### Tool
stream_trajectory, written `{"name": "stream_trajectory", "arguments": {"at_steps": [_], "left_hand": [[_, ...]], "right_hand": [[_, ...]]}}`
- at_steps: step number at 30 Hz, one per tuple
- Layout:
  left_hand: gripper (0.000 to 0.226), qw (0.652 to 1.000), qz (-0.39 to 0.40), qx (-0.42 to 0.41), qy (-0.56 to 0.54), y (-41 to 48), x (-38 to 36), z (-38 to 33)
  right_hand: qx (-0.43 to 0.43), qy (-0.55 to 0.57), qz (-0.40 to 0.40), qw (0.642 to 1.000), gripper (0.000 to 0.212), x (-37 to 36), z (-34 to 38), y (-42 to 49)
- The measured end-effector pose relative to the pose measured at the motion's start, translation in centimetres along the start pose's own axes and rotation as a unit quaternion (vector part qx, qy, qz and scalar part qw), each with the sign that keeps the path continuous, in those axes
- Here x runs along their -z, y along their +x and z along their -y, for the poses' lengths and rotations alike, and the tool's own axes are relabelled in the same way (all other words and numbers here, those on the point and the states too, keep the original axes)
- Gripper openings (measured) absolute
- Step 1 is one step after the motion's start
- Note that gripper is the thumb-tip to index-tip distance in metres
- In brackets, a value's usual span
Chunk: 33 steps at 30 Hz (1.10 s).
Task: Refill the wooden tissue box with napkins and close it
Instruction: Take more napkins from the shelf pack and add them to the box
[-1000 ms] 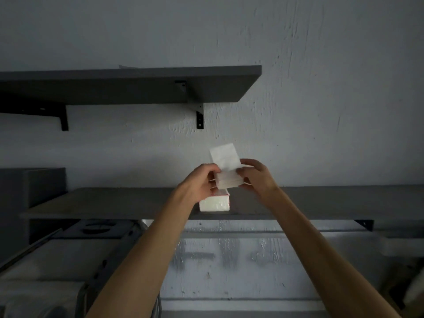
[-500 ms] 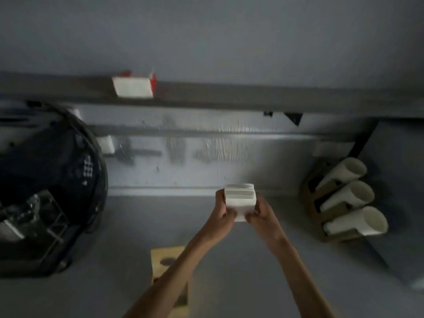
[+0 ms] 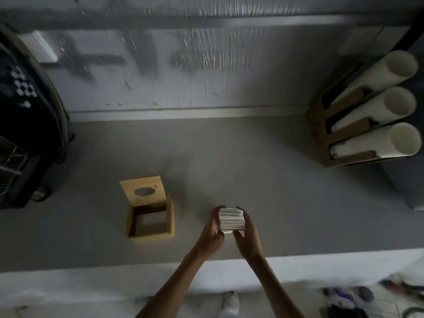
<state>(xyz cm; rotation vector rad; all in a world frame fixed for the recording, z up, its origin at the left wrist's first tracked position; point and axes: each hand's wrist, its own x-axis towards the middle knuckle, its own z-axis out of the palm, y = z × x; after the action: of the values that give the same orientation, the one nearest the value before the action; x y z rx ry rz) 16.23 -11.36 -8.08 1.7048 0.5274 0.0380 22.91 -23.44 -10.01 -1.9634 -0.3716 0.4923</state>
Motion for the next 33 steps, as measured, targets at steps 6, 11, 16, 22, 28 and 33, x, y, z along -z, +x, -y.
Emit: {"name": "stream_trajectory", "arguments": {"at_steps": [6,11,16,22,28,33], "left_hand": [[0.097,0.999,0.026,0.027,-0.031,0.1,-0.4,0.9],[0.103,0.998,0.038,0.043,-0.01,0.2,0.2,1.2],[0.088,0.999,0.028,0.002,0.021,0.1,0.3,1.5],[0.051,0.937,-0.01,-0.143,0.32,0.6,1.3,0.0],[0.06,0.808,0.063,-0.18,0.557,1.5,-0.6,-1.1],[0.077,0.827,0.066,-0.165,0.534,0.9,-0.7,1.5]], "right_hand": [[-0.005,0.052,0.019,0.998,0.077,-1.7,-0.8,-0.8],[-0.011,0.084,0.018,0.996,0.082,-1.9,-0.7,-0.8],[0.004,0.086,0.016,0.996,0.077,-2.0,-0.5,-0.7],[-0.012,0.071,-0.015,0.997,0.088,0.0,-0.6,-0.7],[0.047,-0.068,-0.006,0.997,0.064,1.7,-1.4,-1.7],[-0.009,-0.083,-0.042,0.996,0.041,1.5,-2.5,-2.6]]}}
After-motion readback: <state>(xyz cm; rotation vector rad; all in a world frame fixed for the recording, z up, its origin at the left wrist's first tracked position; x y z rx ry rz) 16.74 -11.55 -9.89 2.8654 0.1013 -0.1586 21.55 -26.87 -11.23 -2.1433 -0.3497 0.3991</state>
